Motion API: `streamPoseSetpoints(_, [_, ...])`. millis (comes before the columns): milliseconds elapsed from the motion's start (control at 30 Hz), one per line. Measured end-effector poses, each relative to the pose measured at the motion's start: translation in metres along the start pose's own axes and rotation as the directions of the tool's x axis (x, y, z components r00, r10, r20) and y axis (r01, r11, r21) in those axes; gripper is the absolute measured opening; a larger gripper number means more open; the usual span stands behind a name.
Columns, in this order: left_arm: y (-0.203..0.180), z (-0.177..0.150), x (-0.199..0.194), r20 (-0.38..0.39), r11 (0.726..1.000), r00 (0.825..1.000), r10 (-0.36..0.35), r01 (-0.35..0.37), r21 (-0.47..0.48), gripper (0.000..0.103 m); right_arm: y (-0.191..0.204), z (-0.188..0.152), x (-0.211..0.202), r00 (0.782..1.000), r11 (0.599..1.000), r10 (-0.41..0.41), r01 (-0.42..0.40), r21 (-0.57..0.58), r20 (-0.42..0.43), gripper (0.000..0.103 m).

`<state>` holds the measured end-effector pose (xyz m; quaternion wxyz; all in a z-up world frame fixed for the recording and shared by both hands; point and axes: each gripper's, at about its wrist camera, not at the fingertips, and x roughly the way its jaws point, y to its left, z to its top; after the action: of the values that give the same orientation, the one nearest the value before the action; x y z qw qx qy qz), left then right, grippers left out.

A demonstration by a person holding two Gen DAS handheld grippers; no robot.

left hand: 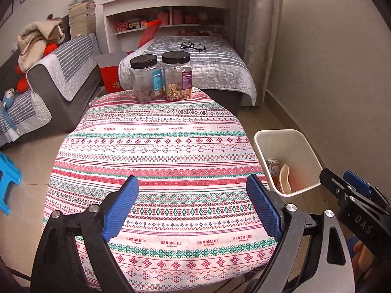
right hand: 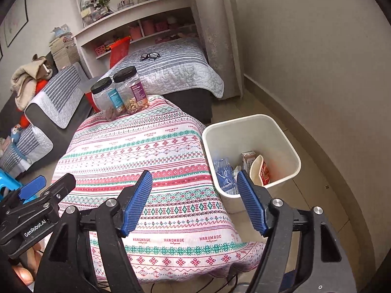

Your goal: Collect trash

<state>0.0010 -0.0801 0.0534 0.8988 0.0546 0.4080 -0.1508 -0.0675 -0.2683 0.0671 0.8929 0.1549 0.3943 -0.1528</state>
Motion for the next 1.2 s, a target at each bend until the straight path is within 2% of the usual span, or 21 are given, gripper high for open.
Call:
streamPoseSetpoints(100, [0.008,-0.006,-0.005,-0.023,1.000,1.000,0.017,-0.018,-0.021,0.089,0.012,-0.013,0.000,0.999,1.000,-0.013,0.013,0.003,-0.032,0.073])
streamPoseSetpoints(200, [0.015,-0.013,-0.012,-0.040,0.999,0.999,0.006,-0.008,-0.051,0.089,0.025,-0.019,-0.010,0.999,0.999,-0.036,0.036,-0.033,0.007,0.084])
streamPoseSetpoints(267, [0.018,-0.017,-0.017,-0.046,0.998,0.999,0.005,-0.008,-0.060,0.090,0.027,-0.023,-0.016,0.998,0.997,-0.060,0.062,-0.042,0.032,0.085])
streamPoseSetpoints(367, [0.024,-0.023,-0.023,-0.057,0.997,0.998,0.007,-0.011,-0.077,0.091,0.029,-0.027,-0.016,0.999,0.999,-0.034,0.035,-0.037,0.019,0.086])
streamPoseSetpoints(600, [0.039,-0.031,-0.030,-0.063,0.995,0.996,0.066,-0.070,-0.073,0.091,0.042,-0.029,-0.010,0.999,0.995,-0.040,0.042,-0.089,0.026,0.088])
streamPoseSetpoints(667, [0.044,-0.029,-0.036,-0.069,0.994,0.996,0.058,-0.065,-0.089,0.091,0.044,-0.028,-0.009,0.998,0.994,-0.045,0.048,-0.094,0.039,0.090])
streamPoseSetpoints(833, [0.043,-0.024,-0.057,-0.018,0.995,0.997,0.073,-0.075,-0.065,0.092,0.042,-0.022,-0.005,0.999,0.997,-0.023,0.026,-0.067,0.035,0.090])
streamPoseSetpoints(1000, [0.042,-0.028,-0.050,0.000,0.992,0.993,0.117,-0.117,-0.037,0.092,0.048,-0.019,-0.022,0.997,0.996,-0.007,0.013,-0.089,0.077,0.091])
streamPoseSetpoints(1067, [0.044,-0.030,-0.050,0.013,0.995,0.996,0.088,-0.088,-0.041,0.092,0.050,-0.019,-0.029,0.995,0.995,-0.013,0.022,-0.100,0.097,0.092])
streamPoseSetpoints(1200, [0.049,-0.034,-0.042,0.045,0.996,0.995,0.084,-0.083,-0.022,0.093,0.053,-0.017,-0.032,0.994,0.993,-0.029,0.040,-0.111,0.101,0.093])
